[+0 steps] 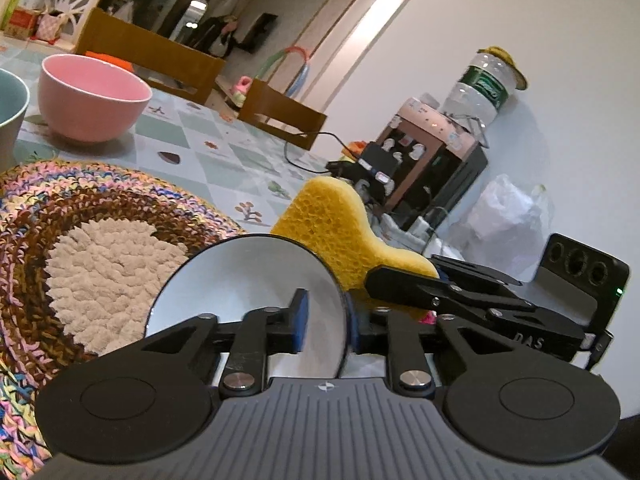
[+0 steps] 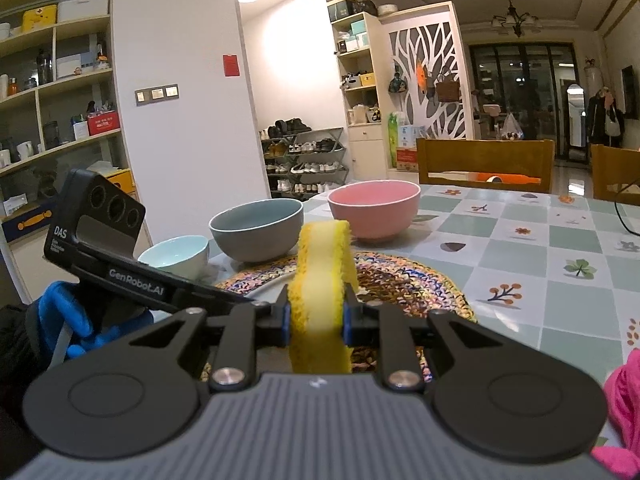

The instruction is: Clean bowl

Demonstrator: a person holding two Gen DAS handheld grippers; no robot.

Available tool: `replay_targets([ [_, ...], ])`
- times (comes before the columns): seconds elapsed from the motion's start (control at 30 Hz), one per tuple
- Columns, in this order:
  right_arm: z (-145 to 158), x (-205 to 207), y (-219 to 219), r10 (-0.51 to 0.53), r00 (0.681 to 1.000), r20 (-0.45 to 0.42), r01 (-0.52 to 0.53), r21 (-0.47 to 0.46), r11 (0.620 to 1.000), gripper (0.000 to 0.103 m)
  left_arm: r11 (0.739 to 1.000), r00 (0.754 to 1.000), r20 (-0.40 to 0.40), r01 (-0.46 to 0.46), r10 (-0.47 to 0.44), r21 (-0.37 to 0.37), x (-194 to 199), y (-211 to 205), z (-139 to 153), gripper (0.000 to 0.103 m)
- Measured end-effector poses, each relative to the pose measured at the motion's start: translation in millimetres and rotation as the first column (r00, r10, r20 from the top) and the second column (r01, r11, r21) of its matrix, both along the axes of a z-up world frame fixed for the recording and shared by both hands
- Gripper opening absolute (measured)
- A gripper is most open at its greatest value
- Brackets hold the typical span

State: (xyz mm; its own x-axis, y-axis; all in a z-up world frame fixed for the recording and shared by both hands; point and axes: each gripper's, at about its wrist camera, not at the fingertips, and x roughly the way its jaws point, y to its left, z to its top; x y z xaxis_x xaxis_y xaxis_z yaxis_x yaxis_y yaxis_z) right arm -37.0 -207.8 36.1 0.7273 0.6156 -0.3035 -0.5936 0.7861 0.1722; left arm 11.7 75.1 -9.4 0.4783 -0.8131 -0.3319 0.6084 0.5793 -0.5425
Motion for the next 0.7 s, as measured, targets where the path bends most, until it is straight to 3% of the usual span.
replay_targets([
  [0.4, 13, -9, 6, 0.082, 0.996, 0.03, -0.081, -0.003, 0.997, 0.023, 1.0, 1.0, -0.02, -0.006, 0.006, -0.019, -16, 22, -6, 0.015],
  [0.7, 1, 12, 11, 0.107, 0.994, -0.002, -0.107, -0.013, 0.994, 0.023, 0.999, 0.999, -0.046, -0.004, 0.002, -0.051, -23, 38, -19, 0.017],
])
